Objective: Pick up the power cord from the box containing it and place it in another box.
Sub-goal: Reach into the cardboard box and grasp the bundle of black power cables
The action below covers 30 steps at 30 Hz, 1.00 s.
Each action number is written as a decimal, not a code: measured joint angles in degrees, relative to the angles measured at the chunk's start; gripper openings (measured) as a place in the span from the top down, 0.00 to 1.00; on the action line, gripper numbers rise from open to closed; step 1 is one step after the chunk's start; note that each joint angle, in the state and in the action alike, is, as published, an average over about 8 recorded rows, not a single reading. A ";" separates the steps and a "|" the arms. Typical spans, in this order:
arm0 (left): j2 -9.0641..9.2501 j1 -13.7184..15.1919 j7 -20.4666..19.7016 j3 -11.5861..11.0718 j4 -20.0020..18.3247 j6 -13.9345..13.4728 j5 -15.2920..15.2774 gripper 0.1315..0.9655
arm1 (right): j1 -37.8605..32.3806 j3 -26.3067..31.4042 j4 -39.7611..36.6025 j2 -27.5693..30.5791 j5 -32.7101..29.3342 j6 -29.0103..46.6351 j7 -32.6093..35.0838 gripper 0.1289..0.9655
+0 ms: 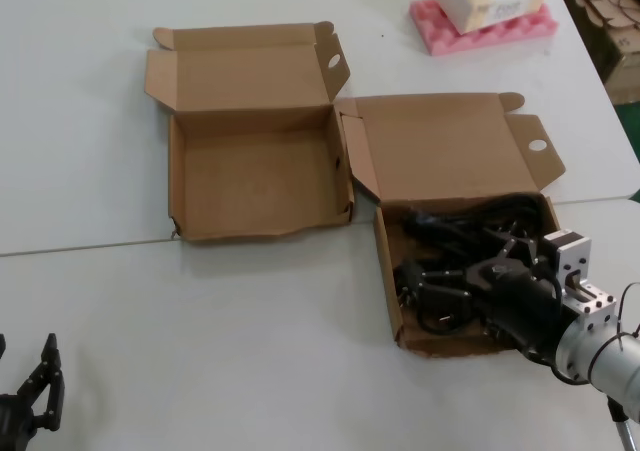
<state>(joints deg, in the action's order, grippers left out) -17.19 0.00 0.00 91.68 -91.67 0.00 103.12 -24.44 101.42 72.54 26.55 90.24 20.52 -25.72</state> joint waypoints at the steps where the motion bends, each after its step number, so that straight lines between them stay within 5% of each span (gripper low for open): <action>1: 0.00 0.00 0.00 0.00 0.00 0.00 0.00 0.55 | -0.25 0.25 -0.22 0.08 -0.12 -0.25 0.01 0.02; 12: 0.00 0.00 -0.02 0.00 0.00 0.00 0.00 0.81 | -0.67 1.76 0.27 1.35 -0.34 -1.68 0.01 0.16; 27: 0.00 0.00 -0.03 0.00 0.00 0.00 -0.02 0.94 | -1.83 3.95 -0.50 2.61 -0.54 -3.12 0.01 0.55; 30: 0.00 0.00 -0.03 0.00 0.00 0.00 -0.02 0.95 | -2.36 5.23 -0.99 3.32 -0.71 -4.03 0.01 0.55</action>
<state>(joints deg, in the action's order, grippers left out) -17.19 0.00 -0.03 91.68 -91.67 0.00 103.10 -26.80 106.65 71.55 29.87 89.52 16.49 -25.71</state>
